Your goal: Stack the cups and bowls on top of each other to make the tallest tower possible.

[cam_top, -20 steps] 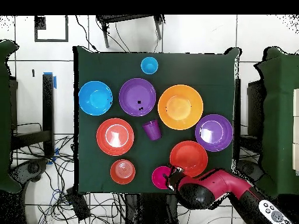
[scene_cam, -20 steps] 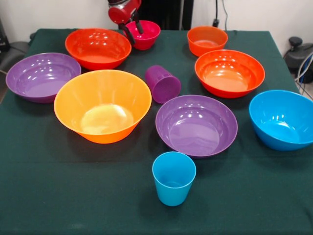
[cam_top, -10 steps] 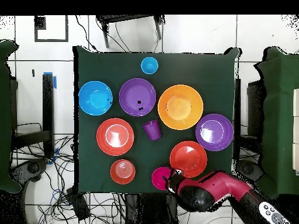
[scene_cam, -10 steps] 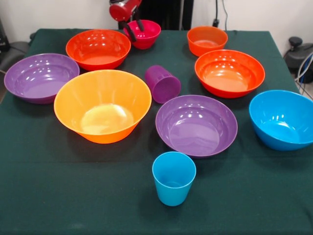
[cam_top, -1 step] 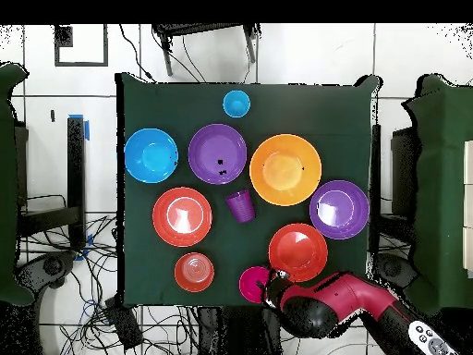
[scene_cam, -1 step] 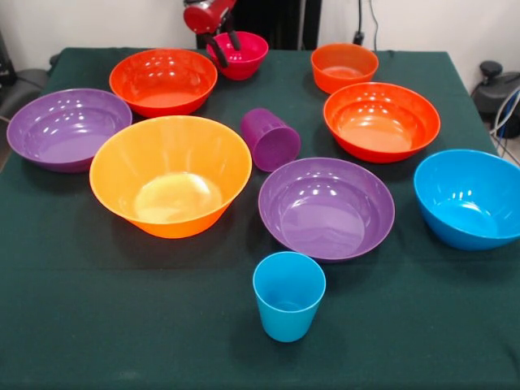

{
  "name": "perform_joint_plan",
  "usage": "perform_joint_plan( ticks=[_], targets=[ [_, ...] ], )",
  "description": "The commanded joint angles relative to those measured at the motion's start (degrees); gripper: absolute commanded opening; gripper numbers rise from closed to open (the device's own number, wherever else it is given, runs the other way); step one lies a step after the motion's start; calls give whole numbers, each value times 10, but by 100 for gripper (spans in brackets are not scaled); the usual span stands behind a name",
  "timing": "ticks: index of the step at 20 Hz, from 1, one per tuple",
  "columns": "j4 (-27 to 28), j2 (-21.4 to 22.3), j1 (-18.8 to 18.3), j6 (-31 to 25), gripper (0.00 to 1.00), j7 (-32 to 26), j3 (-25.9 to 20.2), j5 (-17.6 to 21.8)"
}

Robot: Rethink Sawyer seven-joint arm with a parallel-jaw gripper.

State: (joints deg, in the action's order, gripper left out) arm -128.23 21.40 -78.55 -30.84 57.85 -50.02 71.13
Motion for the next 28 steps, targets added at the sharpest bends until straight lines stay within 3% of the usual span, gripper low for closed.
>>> perform_joint_plan(
  ticks=[1, 9, 18, 19, 27, 28],
  targets=[
    [7, -6, 32, 28, 100, -112, 32, 78],
    [-1, -2, 53, 51, 100, -79, 28, 102],
    [-29, 29, 132, 91, 100, 61, 49, 163],
    [-30, 33, 147, 103, 0, 80, 61, 172],
    [-32, 55, 172, 134, 0, 110, 99, 176],
    [-27, 50, 155, 132, 0, 72, 103, 160]
  ],
)
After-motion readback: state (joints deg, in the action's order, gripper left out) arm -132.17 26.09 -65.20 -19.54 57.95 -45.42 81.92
